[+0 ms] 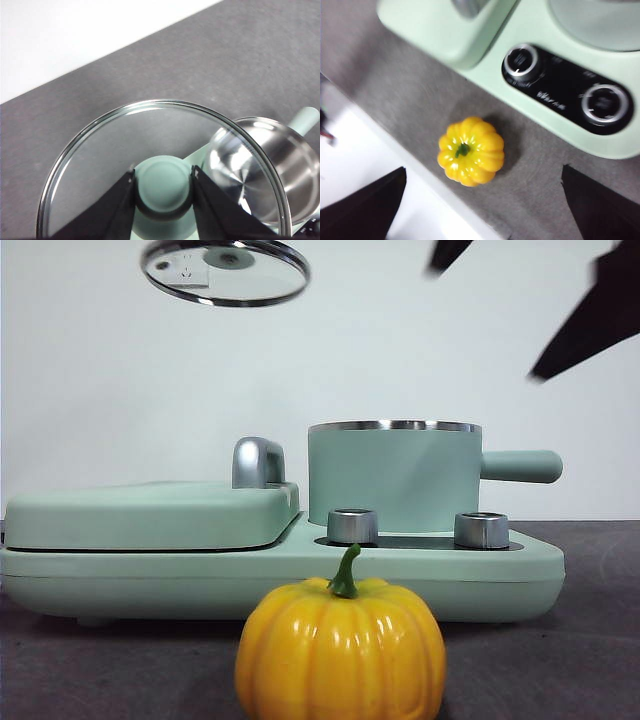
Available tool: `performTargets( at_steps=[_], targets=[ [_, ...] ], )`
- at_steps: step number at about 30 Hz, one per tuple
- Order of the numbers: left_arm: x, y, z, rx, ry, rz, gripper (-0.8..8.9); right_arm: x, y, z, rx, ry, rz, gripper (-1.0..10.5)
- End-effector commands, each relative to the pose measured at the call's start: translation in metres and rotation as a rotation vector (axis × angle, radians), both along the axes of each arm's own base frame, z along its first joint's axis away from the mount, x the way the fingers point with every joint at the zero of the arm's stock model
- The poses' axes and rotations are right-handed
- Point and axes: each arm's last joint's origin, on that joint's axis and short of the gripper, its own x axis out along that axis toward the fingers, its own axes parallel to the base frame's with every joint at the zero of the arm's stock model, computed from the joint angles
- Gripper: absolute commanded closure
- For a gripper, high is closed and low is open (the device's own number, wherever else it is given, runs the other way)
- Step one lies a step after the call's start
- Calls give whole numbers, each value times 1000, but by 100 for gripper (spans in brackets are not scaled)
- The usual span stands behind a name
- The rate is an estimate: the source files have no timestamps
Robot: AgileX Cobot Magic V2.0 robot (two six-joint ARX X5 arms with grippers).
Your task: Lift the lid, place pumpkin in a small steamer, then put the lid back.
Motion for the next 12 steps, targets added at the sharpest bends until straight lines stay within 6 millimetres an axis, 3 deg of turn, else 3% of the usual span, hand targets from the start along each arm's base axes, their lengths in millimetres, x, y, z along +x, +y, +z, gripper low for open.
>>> performTargets(
  at_steps=[1, 7, 12],
  targets=[
    [-6, 8, 18, -19, -69, 6, 756, 4, 28, -9, -81, 17, 45, 451],
    [-5, 18, 20, -18, -70, 37, 756, 6, 69, -34, -203, 64, 143, 407],
    [-4, 20, 20, -18, -70, 43, 756, 9, 92, -51, -260, 95, 193, 347]
  ],
)
